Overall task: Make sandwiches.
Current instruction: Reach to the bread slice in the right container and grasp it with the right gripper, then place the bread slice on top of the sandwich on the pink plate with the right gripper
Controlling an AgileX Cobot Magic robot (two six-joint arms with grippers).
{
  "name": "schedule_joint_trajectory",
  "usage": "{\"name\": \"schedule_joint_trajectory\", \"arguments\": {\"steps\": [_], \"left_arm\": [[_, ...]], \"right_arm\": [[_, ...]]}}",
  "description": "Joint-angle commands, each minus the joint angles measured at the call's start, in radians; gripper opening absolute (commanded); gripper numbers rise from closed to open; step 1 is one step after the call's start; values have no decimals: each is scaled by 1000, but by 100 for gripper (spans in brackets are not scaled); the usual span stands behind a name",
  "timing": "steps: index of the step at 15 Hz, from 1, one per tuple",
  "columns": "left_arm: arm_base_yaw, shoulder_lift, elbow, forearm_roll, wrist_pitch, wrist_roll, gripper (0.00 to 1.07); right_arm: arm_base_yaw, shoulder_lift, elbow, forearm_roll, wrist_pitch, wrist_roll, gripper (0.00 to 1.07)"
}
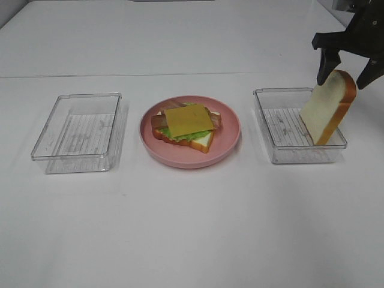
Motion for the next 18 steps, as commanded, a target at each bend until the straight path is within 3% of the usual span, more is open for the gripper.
{"name": "schedule_joint_trajectory", "arguments": {"steps": [1, 2, 5, 6, 13, 16, 18], "left_arm": [[-1, -19, 2, -3, -10, -8, 96], [-1, -19, 2, -3, -10, -8, 96], [-1, -19, 2, -3, -10, -8, 96], [-1, -19, 2, -3, -10, -8, 96], [-1, -19, 2, -3, -10, -8, 96], [-1, -19, 2, -3, -10, -8, 96], [-1, -19, 2, -3, -10, -8, 96]], "right_arm": [[-1, 24, 7, -3, -6, -25, 61], [-1, 27, 7, -4, -6, -25, 56], [-1, 29, 7, -9, 8, -24, 4], [-1, 26, 7, -9, 20, -23, 0], [2, -123, 6, 101, 68, -17, 0], [2, -184, 36, 282, 94, -34, 0], [18, -222, 182, 512, -20, -119, 0]]}}
